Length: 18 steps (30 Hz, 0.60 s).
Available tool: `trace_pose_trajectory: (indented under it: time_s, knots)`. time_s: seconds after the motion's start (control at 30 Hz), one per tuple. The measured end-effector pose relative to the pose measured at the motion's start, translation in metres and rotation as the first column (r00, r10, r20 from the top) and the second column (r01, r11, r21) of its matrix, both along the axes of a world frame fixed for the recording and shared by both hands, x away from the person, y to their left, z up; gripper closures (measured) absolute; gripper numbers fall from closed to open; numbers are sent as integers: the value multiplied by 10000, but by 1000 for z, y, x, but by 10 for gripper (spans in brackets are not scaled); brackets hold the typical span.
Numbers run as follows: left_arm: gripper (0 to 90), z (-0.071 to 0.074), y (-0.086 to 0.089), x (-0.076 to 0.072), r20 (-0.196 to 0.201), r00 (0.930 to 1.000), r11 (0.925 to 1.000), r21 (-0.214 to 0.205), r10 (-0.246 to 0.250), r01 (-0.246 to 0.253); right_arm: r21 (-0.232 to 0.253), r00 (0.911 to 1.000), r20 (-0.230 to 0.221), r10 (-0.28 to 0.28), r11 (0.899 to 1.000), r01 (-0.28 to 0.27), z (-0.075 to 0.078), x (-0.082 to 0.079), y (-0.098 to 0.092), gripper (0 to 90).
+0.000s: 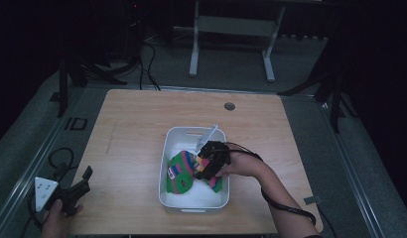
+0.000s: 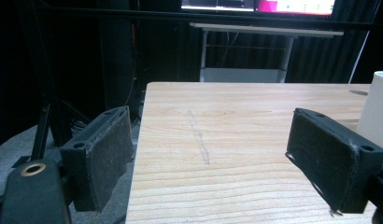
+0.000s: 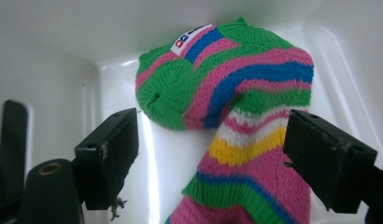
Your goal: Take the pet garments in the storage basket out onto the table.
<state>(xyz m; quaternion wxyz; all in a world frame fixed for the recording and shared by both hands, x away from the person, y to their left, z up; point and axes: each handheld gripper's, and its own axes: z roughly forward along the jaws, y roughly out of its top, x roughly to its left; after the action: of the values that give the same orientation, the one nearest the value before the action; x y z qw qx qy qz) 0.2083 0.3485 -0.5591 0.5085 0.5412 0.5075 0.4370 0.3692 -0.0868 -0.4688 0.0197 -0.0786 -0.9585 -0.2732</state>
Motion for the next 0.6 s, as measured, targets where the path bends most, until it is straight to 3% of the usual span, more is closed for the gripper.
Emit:
trace_pose_trajectory:
  time_s: [0.5, 0.6]
  knots:
    - [148, 0, 1, 0, 4, 10000, 10000, -78, -29, 29, -921, 9997, 101, 229, 9955, -219, -14, 4, 36, 179]
    - [147, 0, 1, 0, 0, 10000, 10000, -72, -33, 33, -1563, 9990, 329, 309, 9874, -254, -20, 1, 49, 183]
